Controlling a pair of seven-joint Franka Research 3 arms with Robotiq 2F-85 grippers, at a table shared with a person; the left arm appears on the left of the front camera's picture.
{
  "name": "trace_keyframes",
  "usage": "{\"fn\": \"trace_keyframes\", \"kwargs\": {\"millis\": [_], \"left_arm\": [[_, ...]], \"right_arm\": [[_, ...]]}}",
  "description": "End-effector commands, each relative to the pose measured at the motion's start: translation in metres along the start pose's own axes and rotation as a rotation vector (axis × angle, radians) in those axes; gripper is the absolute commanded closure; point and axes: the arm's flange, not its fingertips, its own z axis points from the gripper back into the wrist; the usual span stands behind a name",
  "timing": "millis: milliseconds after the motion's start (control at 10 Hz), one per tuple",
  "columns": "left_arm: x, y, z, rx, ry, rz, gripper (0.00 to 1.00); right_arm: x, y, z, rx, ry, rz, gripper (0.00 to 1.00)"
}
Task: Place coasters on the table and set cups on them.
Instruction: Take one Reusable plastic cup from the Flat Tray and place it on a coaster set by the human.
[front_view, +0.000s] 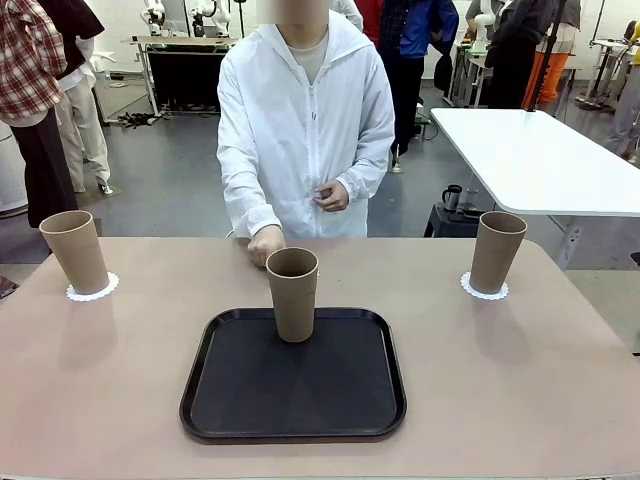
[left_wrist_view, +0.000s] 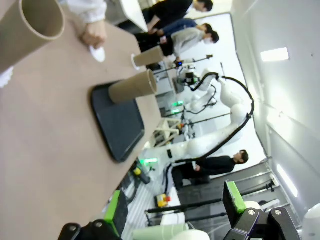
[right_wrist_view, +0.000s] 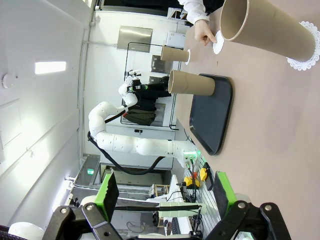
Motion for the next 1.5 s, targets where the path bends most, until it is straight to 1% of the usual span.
{"fn": "trace_keyframes", "kwargs": {"millis": [0,1400], "left_arm": [[-0.0003,-0.0012,0.0011,-0.009,-0.008,-0.004,0.0],[-0.0003,-0.0012,0.0011,-0.009,-0.008,-0.004,0.0]], "right_arm": [[0.0006,0.0008,-0.0005,-0.004,0.001,-0.004,0.0],[0.0006,0.0008,-0.0005,-0.004,0.001,-0.004,0.0]]}}
